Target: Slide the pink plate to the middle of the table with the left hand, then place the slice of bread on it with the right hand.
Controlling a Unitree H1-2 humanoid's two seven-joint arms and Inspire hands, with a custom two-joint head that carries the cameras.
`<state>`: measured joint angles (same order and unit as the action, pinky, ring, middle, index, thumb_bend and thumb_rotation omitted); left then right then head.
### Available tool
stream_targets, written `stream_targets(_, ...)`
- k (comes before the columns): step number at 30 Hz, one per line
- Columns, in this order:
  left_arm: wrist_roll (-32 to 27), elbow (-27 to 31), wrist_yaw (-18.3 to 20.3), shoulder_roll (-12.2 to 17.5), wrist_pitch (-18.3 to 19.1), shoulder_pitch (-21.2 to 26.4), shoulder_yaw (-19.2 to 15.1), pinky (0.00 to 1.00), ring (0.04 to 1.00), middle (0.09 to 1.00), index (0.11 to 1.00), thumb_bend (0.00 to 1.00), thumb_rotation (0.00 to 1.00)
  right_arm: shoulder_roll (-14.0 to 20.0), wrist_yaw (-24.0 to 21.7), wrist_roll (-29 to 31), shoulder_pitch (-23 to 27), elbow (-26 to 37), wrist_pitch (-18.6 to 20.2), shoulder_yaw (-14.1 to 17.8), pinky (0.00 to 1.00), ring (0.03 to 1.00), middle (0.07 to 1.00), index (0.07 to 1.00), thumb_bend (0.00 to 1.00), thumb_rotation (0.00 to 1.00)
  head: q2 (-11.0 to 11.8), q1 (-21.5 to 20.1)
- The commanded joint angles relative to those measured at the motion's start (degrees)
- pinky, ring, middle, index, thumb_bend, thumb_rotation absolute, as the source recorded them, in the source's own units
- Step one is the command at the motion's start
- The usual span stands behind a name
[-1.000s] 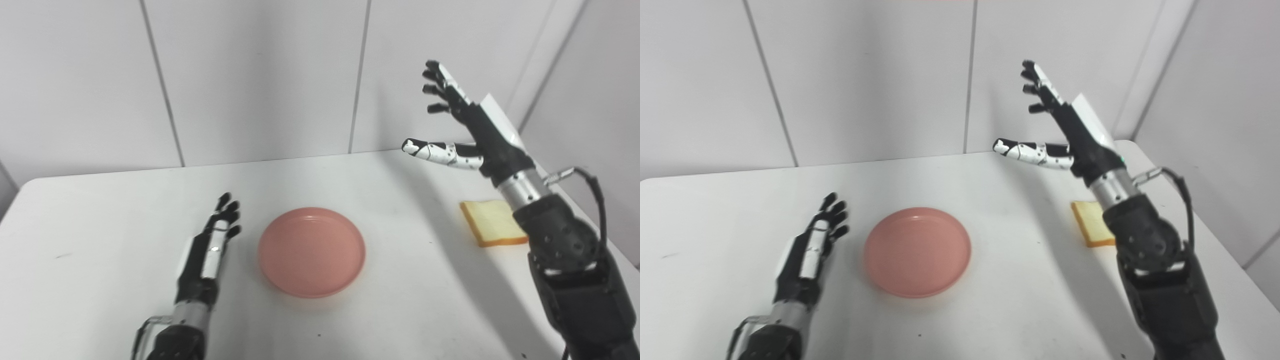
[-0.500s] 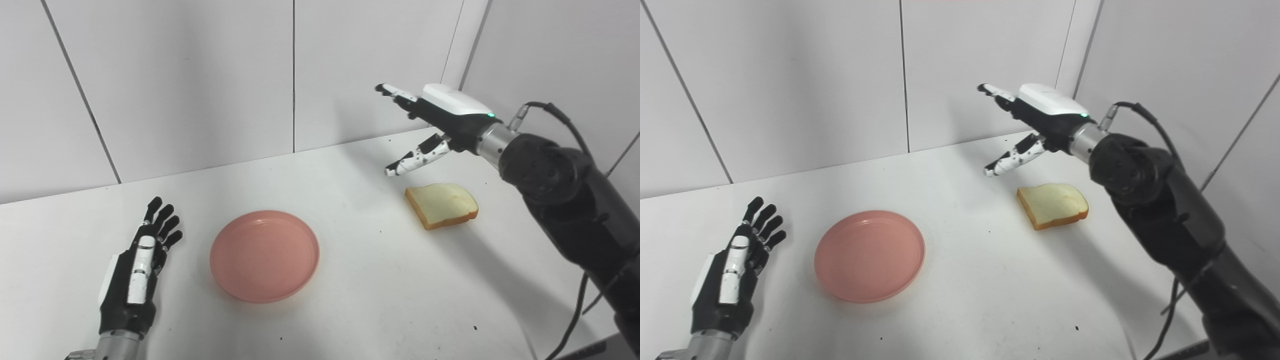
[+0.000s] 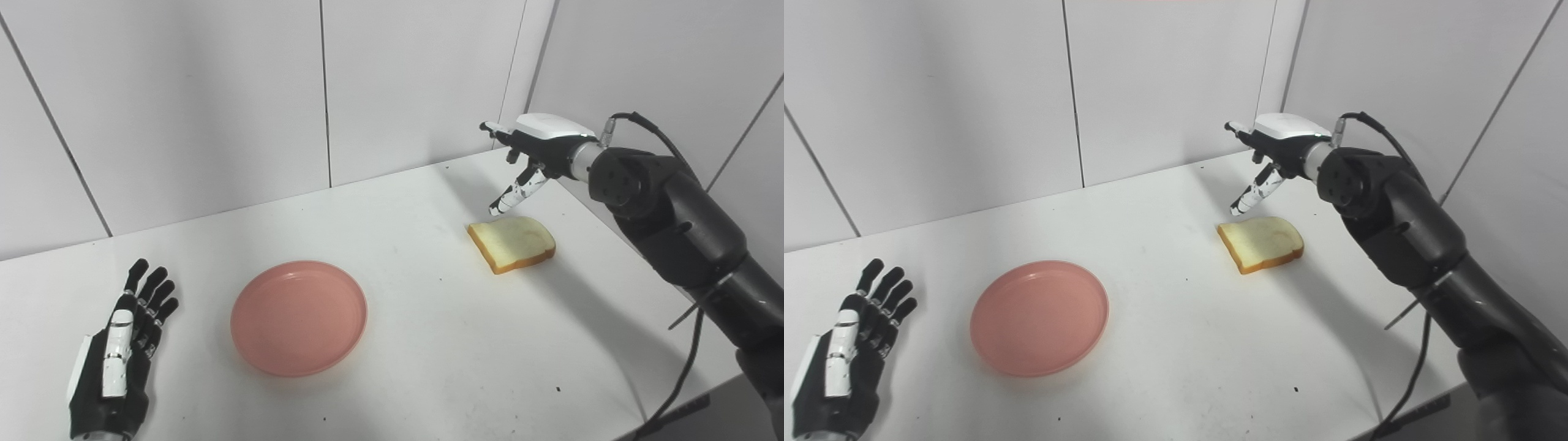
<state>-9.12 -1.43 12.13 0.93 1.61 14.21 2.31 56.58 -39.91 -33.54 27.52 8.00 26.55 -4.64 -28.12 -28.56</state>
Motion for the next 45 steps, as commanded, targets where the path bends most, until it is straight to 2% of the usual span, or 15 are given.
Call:
stream_targets(1,-0.4,2.2,0.0,0.3,-0.8,0.9,-0.2,0.92,0.941,0.944,0.941,0.44,1.0,2.9,-0.4,-0.6,2.5,-0.4,-1.0,-0.1,0.8,0.925,0.995,1.0,1.0,0.37,0.0,0.0)
stream_targets(5,-1.0,2.0,0.5,0.7,-1.0,0.9,-0.3,0.91,0.94,0.945,0.942,0.43,1.0,3.2,0.0,-1.3,1.5,-1.9,-2.7,-1.7,0.9,0.992,1.0,1.0,1.0,0.39,0.2,0.1)
stream_targets(9,-1.4,2.4,0.4,0.7,-0.8,0.6,-0.3,0.92,0.938,0.948,0.943,0.43,1.0,3.1,1.5,-4.8,0.8,-3.5,-3.8,-3.9,0.99,1.0,1.0,1.0,1.0,0.43,0.1,0.0)
stream_targets(20,-0.3,3.8,-0.4,0.9,-0.4,0.1,-0.2,0.9,0.926,0.939,0.935,0.42,1.0,2.5,2.6,-8.7,1.5,-9.7,-10.1,-7.3,1.0,1.0,1.0,1.0,1.0,0.53,-0.9,-0.1)
stream_targets(32,0.5,4.6,-0.8,1.3,0.2,-0.2,-0.1,0.9,0.916,0.934,0.933,0.43,1.0,2.6,0.7,-14.4,3.8,-15.0,-14.5,-11.7,1.0,1.0,1.0,1.0,1.0,0.6,-1.8,-0.1)
stream_targets(37,1.3,4.8,-0.9,1.4,-0.1,-0.4,-0.1,0.89,0.915,0.931,0.932,0.44,1.0,2.0,0.5,-15.2,4.3,-17.2,-15.6,-12.8,1.0,1.0,1.0,1.0,1.0,0.55,-2.1,-0.2)
stream_targets(45,0.4,5.8,-0.7,1.5,1.1,-0.4,-0.3,0.9,0.916,0.931,0.931,0.44,1.0,1.6,0.3,-16.0,4.5,-19.2,-16.0,-13.8,1.0,1.0,1.0,1.0,1.0,0.54,-2.6,-0.3)
